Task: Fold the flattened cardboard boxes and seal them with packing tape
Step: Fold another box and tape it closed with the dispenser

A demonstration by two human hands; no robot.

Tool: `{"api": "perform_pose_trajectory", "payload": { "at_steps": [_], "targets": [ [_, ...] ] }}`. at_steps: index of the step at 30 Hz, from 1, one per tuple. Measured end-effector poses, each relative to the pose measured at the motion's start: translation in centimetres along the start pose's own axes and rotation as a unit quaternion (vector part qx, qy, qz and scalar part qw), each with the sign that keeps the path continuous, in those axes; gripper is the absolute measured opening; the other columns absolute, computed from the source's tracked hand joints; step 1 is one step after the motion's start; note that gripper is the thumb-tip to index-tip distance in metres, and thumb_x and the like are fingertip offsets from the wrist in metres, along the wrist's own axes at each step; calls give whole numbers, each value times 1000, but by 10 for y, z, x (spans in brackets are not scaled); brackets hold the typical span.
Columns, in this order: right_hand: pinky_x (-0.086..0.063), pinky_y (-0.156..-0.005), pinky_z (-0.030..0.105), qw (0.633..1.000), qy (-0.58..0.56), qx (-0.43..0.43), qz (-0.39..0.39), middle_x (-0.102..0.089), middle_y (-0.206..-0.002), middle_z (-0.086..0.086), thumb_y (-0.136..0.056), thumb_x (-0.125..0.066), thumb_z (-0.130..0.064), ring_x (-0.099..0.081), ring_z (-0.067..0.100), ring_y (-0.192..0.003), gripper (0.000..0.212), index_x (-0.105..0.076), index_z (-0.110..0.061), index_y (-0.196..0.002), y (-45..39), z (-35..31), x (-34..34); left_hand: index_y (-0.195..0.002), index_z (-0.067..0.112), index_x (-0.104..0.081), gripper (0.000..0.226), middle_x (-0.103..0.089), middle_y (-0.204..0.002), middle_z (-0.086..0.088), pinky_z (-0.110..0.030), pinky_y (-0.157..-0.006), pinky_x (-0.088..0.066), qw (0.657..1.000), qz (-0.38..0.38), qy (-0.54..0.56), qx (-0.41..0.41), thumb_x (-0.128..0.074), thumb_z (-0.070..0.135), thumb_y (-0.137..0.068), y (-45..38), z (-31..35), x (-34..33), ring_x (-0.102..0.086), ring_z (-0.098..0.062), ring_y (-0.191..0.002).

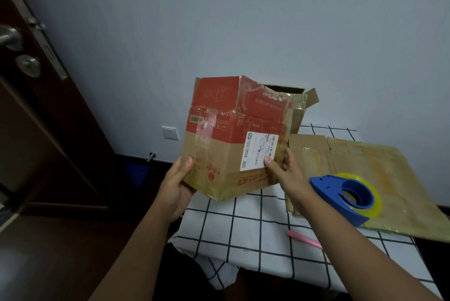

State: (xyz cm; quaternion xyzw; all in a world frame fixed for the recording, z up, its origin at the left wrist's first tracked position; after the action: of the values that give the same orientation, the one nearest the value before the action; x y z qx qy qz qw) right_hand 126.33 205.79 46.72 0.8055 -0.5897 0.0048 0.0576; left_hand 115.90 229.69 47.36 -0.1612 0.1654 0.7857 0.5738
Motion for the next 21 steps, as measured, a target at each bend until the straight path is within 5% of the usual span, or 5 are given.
{"api": "perform_pose_trajectory", "payload": {
  "at_steps": [5,7,11,18,21],
  "targets": [
    [-53,-98,42,1000,6,15,16,-63,-126,-13,-63,-83,-60,-62,10,-114,93,-39,-36,-141,-7,1,8,-134,24,-51,50,-65,-125,-3,-43,-96,-52,991,58,-117,-29,-56,44,-89,3,11,7,-61,-24,-117],
    [-54,-96,40,999,4,8,34,-61,-128,-8,-59,-85,-57,-62,13,-114,100,-35,-31,-141,-6,4,14,-139,38,-44,51,-52,-133,7,-29,-92,-49,967,107,-223,-60,-55,49,-90,2,20,9,-56,-13,-119],
    [-51,-88,30,997,10,8,75,-57,-125,-4,-77,-81,-36,-59,14,-112,79,-29,-24,-135,-1,4,23,-123,37,-57,24,-43,-128,7,-23,-89,-43,905,178,-363,-133,-50,31,-101,5,38,-1,-48,-6,-110],
    [-46,-77,13,992,29,48,111,-52,-107,-19,-88,-72,-28,-52,-10,-93,53,-32,-17,-120,10,-11,42,-127,32,-53,47,-62,-108,17,-2,-59,-41,934,124,-322,-97,-21,55,-101,6,31,-41,-56,22,-84],
    [-46,-79,15,989,41,76,122,-52,-111,-19,-85,-74,-32,-53,-5,-100,63,-31,-24,-130,17,-17,52,-128,27,-49,49,-61,-110,15,-6,-63,-43,941,104,-305,-102,-27,58,-96,10,29,-54,-59,13,-94]
  ]
}}
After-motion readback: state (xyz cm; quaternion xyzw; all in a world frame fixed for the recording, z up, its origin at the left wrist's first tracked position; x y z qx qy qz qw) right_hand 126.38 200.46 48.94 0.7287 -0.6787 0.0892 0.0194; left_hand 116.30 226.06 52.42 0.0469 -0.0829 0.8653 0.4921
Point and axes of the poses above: each hand's wrist, its own y-axis away from the middle knuckle, its own x-axis out of the back of the hand, z = x × y, the point moved 8 cm from there along -y, towards the middle knuckle
